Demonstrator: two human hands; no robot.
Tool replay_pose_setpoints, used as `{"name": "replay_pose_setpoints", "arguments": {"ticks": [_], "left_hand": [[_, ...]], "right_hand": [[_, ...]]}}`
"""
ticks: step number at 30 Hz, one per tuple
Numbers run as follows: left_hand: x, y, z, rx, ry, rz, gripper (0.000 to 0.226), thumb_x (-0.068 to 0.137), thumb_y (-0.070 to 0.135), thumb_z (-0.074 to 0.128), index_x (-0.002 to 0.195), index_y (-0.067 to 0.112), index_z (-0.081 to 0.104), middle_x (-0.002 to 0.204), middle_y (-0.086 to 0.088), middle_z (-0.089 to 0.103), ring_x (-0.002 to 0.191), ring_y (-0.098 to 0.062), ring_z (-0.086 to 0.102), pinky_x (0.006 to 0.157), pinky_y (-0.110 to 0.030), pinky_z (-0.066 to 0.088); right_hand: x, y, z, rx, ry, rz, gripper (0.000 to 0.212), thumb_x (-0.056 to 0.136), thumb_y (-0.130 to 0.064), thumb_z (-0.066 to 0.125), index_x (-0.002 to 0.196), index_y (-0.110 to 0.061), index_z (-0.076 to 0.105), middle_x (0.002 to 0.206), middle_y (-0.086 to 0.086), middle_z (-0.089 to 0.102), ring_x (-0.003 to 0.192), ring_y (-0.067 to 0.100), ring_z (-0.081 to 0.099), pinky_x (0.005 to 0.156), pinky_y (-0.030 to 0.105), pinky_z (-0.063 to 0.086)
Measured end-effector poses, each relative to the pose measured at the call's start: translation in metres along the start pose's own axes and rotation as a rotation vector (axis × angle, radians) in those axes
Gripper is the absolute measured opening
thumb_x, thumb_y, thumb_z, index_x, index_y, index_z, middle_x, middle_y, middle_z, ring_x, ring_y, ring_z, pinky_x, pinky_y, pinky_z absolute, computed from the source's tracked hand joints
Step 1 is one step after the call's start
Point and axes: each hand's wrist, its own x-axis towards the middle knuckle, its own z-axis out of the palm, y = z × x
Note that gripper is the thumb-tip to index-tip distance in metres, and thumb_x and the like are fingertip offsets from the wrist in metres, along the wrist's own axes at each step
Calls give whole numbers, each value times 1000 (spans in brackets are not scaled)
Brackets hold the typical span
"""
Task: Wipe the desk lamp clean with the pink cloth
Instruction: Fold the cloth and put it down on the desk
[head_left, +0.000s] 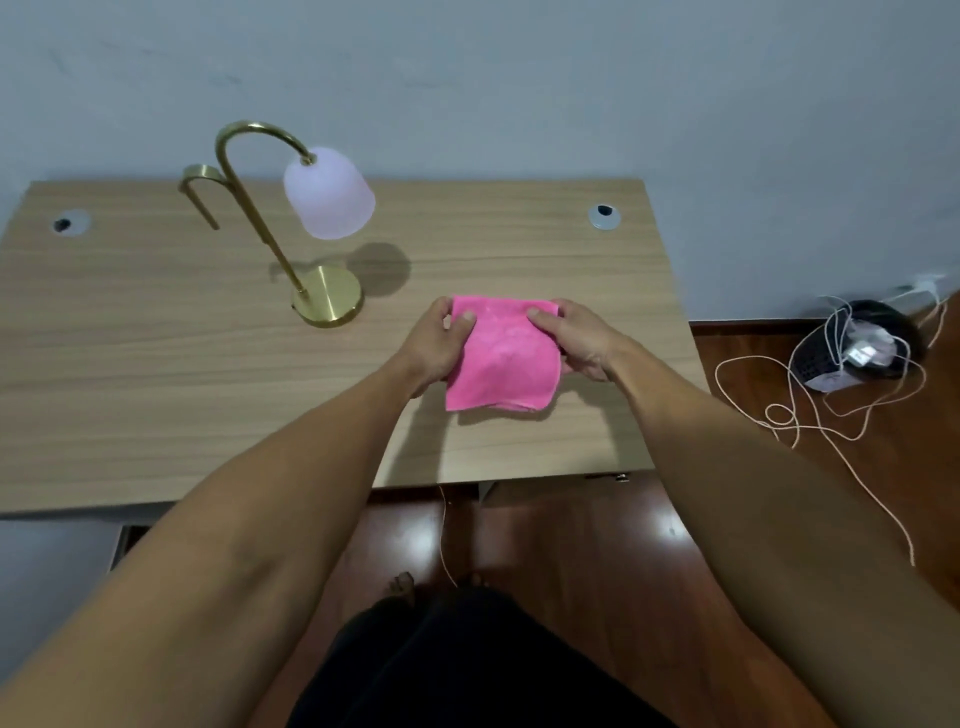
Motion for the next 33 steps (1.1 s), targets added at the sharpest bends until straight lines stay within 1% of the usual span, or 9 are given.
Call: {"name": "replay_pose_setpoints", "arguments": {"ticks": [4,7,11,16,20,24,27,30,33], "left_hand": [[22,-19,27,125,28,-53,24,109,40,38,117,19,46,82,-5,59,75,-29,60,72,-40,51],[38,-40,43,208,40,-107,33,108,41,38,125,14,46,103,-24,67,100,-42,67,87,-51,54],[52,-62,61,220,24,-173,33,108,40,37,123,12,46,112,-35,65,104,-48,66,83,-48,54],[59,-74,79,241,14,-234,31,109,40,35,124,15,45,115,-31,66,104,-46,66,79,-43,53],[57,-75,81,224,-6,-252,16,108,39,36,109,24,37,89,-26,63,64,-32,60,54,-33,47],[47,-64,75,212,-14,-299,20,106,41,43,107,24,32,73,-15,62,42,-22,48,37,-26,42],[33,-55,65,324,2,-345,27,99,44,52,111,25,38,77,-12,72,42,-25,62,43,-30,51],[21,-54,44,415,47,-364,31,90,50,60,103,24,50,96,-11,69,78,-34,73,67,-42,64],[11,-56,18,403,70,-290,23,93,46,62,91,23,57,104,-14,73,98,-36,71,90,-46,60]], "right_hand": [[17,31,-6,-81,129,-26,28,108,-36,47,126,-15,54,77,3,61,51,13,56,42,21,39],[31,54,-15,-88,168,19,16,104,-24,53,112,-11,58,68,3,53,48,16,49,42,20,37],[42,78,-21,-85,261,18,5,98,-12,60,102,-13,62,79,7,56,71,22,54,63,37,51],[46,102,-25,-85,318,-41,18,96,-8,59,114,-14,59,109,9,63,100,25,60,89,34,49],[41,105,-27,-189,336,-38,39,99,-9,57,138,-4,54,131,13,61,114,25,60,100,30,45],[37,106,-31,-284,352,-55,38,100,-12,54,138,-7,53,113,11,61,95,25,60,96,46,55],[27,102,-30,-350,392,-57,35,100,-17,50,134,-12,57,113,15,68,91,30,65,91,47,57],[16,88,-21,-384,490,-101,33,102,-18,47,132,-13,61,128,16,69,111,35,67,97,43,55],[6,68,-1,-381,478,-107,32,104,-21,44,131,-19,61,132,11,67,114,31,66,100,48,55]]}}
